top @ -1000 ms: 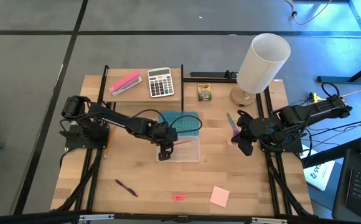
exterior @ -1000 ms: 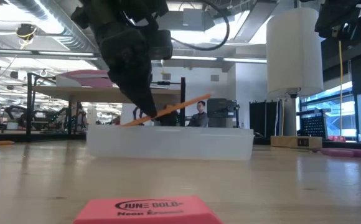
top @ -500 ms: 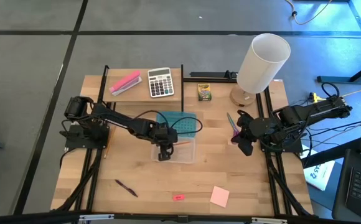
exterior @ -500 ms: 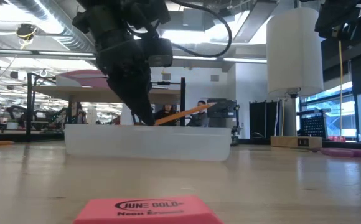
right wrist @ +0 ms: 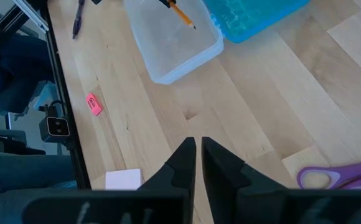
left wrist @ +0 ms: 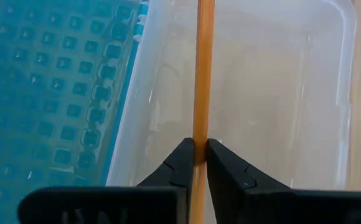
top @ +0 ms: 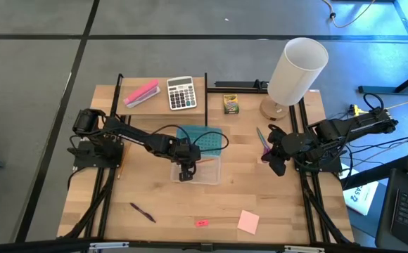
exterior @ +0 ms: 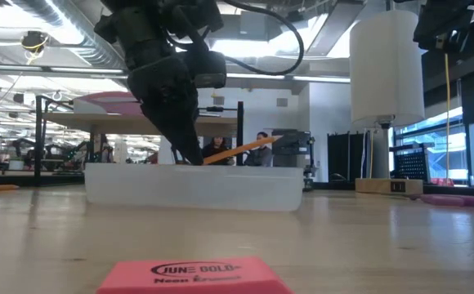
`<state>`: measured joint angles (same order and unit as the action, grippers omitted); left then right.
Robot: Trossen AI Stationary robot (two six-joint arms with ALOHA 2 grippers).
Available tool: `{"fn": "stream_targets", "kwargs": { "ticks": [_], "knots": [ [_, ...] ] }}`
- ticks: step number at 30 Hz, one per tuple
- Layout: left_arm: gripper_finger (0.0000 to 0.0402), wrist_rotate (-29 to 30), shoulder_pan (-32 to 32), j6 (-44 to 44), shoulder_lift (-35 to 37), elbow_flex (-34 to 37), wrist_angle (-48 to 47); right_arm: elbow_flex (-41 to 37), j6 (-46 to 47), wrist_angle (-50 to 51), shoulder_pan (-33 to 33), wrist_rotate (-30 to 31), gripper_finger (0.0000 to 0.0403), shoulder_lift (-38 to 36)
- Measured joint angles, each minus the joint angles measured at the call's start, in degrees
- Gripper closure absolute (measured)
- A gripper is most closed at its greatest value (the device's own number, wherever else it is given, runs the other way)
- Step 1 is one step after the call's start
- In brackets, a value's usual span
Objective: Pack school essentials
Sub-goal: Put the right orange pencil into the blue supply box, then put the orange pencil into the blue supply box
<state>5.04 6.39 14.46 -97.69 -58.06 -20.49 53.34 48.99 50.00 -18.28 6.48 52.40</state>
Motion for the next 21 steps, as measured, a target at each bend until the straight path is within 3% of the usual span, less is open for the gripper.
{"fn": "stream_targets", "kwargs": {
  "ticks": [6,12,21],
  "knots": [
    [0.0327,0.0,0.0,0.12,0.02,0.0,0.0,0.01,-0.02,-0.01,0.0,-0.02,0.0373,0.0],
    [0.0324,-0.01,0.0,0.41,0.04,0.0,0.0,0.0,-0.02,0.0,0.0,-0.02,0.0373,0.0],
    [0.0326,-3.22,-1.63,12.6,4.69,0.02,-0.96,0.01,-0.02,-0.01,0.0,-0.02,0.0373,0.0]
  ]
}}
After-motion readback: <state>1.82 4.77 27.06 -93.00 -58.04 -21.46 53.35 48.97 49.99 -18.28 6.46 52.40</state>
